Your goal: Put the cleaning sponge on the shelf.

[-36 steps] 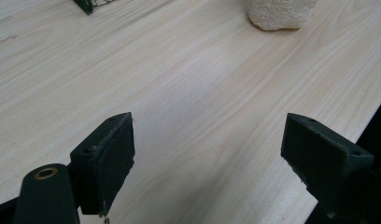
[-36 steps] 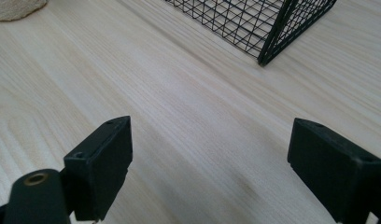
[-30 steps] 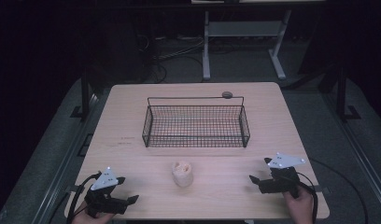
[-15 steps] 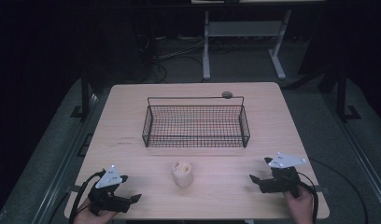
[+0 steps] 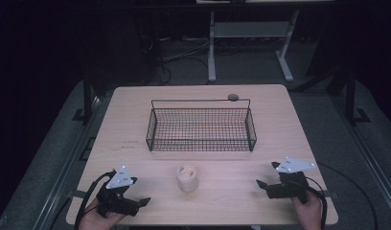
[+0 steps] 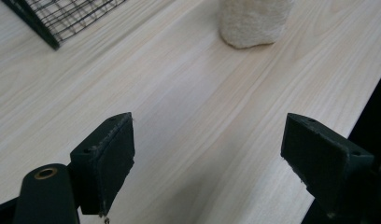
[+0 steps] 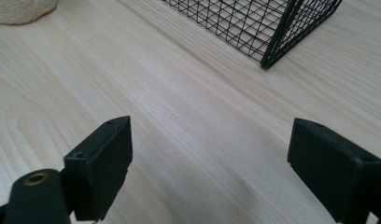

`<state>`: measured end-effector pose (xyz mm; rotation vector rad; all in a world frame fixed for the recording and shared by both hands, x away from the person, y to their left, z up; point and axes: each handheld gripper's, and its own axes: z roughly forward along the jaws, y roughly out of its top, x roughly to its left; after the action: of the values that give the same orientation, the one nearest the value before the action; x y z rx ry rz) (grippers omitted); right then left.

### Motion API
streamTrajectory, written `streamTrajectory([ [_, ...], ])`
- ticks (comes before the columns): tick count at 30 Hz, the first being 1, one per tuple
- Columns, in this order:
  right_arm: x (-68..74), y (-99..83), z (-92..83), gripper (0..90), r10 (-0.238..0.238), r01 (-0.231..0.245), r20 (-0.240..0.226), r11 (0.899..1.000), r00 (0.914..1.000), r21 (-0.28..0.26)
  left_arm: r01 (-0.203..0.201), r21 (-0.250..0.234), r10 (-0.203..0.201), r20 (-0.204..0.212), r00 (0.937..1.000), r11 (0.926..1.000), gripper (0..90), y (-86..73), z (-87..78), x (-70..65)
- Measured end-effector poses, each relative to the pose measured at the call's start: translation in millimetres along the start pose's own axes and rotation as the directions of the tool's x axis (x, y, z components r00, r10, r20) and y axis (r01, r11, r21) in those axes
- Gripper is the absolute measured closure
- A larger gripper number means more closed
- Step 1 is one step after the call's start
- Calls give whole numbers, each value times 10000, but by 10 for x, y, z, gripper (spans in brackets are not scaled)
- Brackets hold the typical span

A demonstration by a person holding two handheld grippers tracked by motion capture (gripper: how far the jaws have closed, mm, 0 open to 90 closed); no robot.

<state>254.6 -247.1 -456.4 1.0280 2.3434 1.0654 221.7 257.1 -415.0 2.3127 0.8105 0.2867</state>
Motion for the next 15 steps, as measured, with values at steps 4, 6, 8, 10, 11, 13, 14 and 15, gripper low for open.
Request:
streamTrajectory([
  [4,0,-2,-5,135,1,-1,-30,10000,10000,-26,-256,158,255,57,9997,9995,169,74,5,-28],
  [6,2,-3,-6,135,-64,64,-30,10000,10000,-16,-335,217,334,84,9994,9992,170,109,9,-41],
  [8,2,-3,-5,135,-64,63,-35,10000,10000,-27,-426,237,424,104,9990,9988,169,146,12,-50],
  [10,1,-3,-5,135,-52,51,-65,10000,10000,-35,-446,261,443,138,9989,9987,169,173,17,-55],
  [11,0,-3,-5,135,-47,47,-76,10000,10000,-54,-492,287,488,142,9987,9984,169,188,22,-57],
  [13,2,-1,-3,135,-57,57,-93,10000,9999,-61,-560,369,553,194,9983,9977,170,221,32,-61],
  [14,5,0,1,135,-89,88,-96,9999,9999,-55,-600,398,591,224,9980,9974,170,254,44,-73],
  [15,5,0,1,135,-89,88,-96,9999,9999,-55,-600,398,591,224,9980,9974,169,254,44,-73],
])
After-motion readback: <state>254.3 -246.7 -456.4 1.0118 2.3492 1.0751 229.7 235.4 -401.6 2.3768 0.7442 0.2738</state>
